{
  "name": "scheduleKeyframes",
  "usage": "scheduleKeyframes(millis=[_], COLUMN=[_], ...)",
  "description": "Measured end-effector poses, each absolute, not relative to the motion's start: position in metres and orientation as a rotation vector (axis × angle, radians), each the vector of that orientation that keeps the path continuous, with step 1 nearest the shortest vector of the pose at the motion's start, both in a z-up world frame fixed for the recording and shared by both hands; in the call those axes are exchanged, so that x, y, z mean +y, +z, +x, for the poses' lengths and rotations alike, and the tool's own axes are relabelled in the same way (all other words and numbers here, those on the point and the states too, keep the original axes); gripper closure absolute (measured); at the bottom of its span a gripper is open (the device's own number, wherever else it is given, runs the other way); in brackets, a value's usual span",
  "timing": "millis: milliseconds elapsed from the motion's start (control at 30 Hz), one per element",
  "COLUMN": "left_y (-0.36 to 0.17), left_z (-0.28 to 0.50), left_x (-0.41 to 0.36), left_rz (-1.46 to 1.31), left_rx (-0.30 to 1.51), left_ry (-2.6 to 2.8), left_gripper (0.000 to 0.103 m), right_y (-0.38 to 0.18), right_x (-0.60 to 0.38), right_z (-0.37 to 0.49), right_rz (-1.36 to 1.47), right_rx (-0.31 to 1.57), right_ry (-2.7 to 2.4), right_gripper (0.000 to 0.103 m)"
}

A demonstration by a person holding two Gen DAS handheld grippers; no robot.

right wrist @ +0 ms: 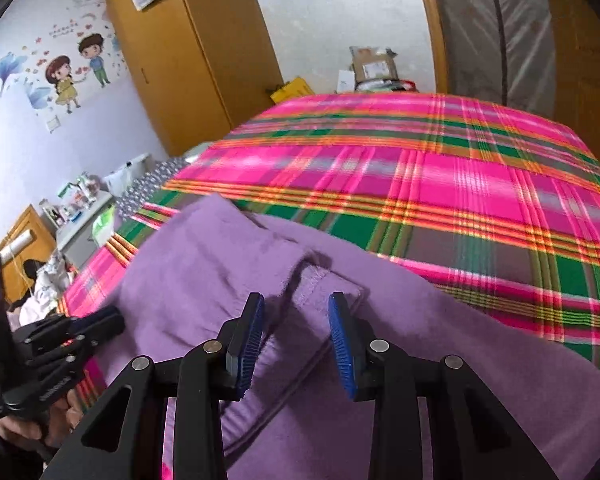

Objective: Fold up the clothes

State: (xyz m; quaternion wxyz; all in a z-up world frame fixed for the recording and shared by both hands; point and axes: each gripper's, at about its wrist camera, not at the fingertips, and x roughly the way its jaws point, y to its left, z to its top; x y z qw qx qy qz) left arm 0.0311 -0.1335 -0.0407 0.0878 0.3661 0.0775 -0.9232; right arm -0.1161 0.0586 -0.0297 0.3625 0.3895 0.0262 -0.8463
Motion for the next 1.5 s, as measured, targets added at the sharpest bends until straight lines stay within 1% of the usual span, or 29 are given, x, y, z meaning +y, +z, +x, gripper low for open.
scheduleKeyframes(millis=[100, 233, 333, 433, 533, 700, 1167, 1500], left_y=[-0.039, -0.034, -0.03, -0.034, -0.036, -0.023, -0.006, -0.011], left_z=[0.03, 0.03, 0.037, 0.038, 0.037, 0.035, 0.012, -0.001], left_x=[-0.134, -0.135, -0.139, -0.146, -0.149, -0.145, -0.104, -0.066], left_rz=[1.107, 1.129, 1.094, 1.099, 1.108, 1.081, 1.11, 1.179], left_rx=[0.225, 0.232, 0.255, 0.253, 0.272, 0.265, 0.232, 0.194], left_ry=[-2.744, -2.734, -2.741, -2.717, -2.714, -2.706, -2.767, -2.848], left_gripper=[0.089, 0.089, 0.089, 0.089, 0.089, 0.089, 0.089, 0.089], right_y=[-0.029, -0.022, -0.012, -0.007, -0.01, -0.013, -0.009, -0.012], right_x=[0.06, 0.067, 0.081, 0.096, 0.103, 0.112, 0.152, 0.213], right_z=[-0.117, -0.112, -0.1, -0.091, -0.088, -0.087, -0.076, -0.062], right_rz=[1.007, 1.004, 0.971, 0.955, 0.974, 0.992, 1.01, 1.046], right_rx=[0.06, 0.031, 0.017, -0.017, -0.03, -0.05, -0.08, -0.155], right_ry=[-2.179, -2.18, -2.178, -2.193, -2.204, -2.206, -2.303, -2.444], right_gripper=[0.071, 0.071, 0.071, 0.071, 0.071, 0.071, 0.071, 0.071])
